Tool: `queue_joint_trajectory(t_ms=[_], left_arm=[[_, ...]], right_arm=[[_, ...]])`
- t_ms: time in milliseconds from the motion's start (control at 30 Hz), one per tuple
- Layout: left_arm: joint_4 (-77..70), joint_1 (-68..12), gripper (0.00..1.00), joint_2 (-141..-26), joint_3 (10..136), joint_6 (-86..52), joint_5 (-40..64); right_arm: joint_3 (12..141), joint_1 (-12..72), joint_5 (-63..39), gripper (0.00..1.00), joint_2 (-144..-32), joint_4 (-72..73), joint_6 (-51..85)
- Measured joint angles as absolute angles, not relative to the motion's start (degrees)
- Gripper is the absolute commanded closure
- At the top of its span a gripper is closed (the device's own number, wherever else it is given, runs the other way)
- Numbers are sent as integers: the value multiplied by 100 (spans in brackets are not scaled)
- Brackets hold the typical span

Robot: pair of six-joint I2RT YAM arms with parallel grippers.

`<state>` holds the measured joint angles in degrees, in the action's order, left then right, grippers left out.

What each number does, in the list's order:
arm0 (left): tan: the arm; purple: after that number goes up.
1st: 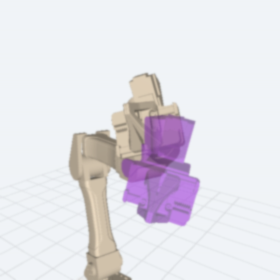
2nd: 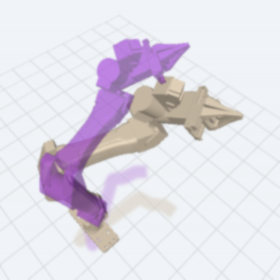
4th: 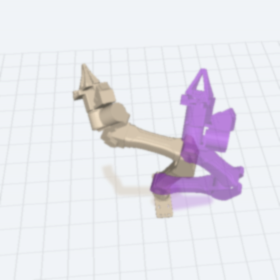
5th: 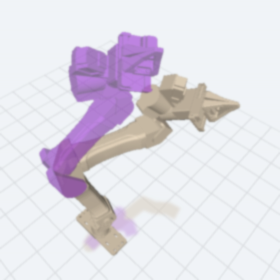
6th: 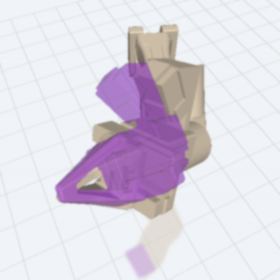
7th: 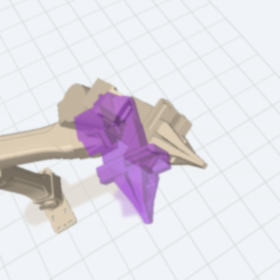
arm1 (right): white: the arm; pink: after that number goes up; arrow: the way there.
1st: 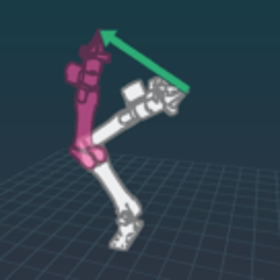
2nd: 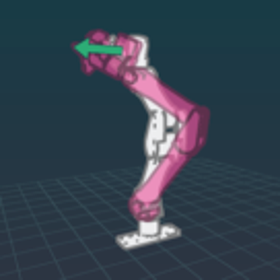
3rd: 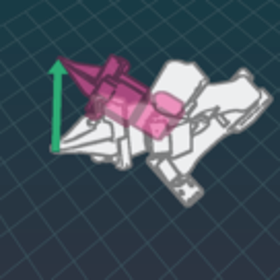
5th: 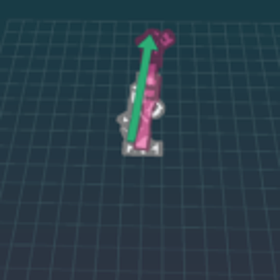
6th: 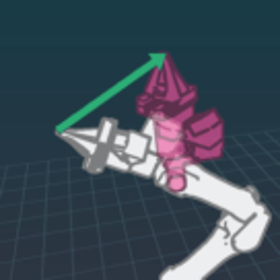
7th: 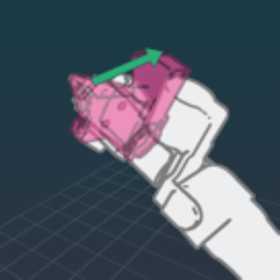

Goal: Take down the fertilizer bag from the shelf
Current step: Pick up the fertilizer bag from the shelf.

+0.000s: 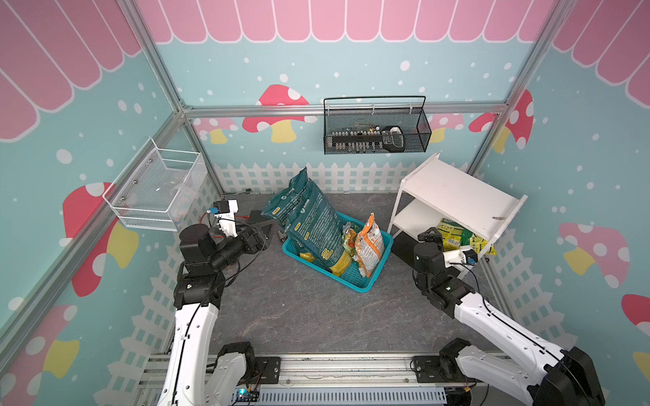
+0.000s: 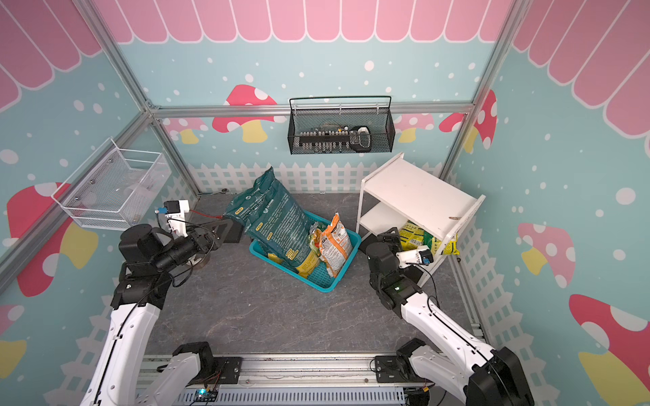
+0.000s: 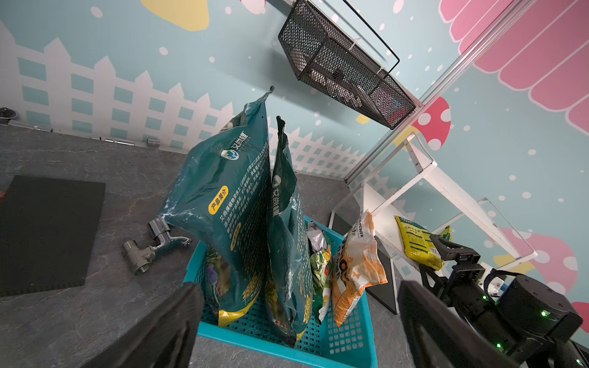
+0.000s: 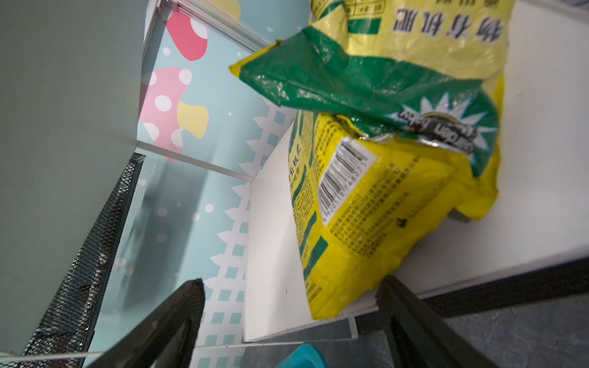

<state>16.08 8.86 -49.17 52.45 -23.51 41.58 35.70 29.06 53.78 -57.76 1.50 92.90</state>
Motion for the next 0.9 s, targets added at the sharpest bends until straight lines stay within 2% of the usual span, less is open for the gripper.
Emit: queue_joint_trajectory(t_ms=[400, 533, 667, 800, 900], left_arm=[[1608, 886, 1, -4917, 5245, -2353, 4158], [1608, 886, 1, -4917, 5245, -2353, 4158], [1608, 886, 0, -4917, 5245, -2351, 4158], [1608, 886, 1, -4917, 5245, -2351, 4158], [1608, 886, 0, -4917, 5245, -2351, 4158]], right_arm=[[3575, 2388, 4980, 11, -5749, 228, 9666], [3575, 2311, 4895, 16, -5758, 252, 9743], [3538, 2279, 4810, 45, -5795, 156, 9813], [3476, 2215, 4744, 83, -5852, 54, 9815], [3448, 2174, 4705, 99, -5861, 23, 9813]])
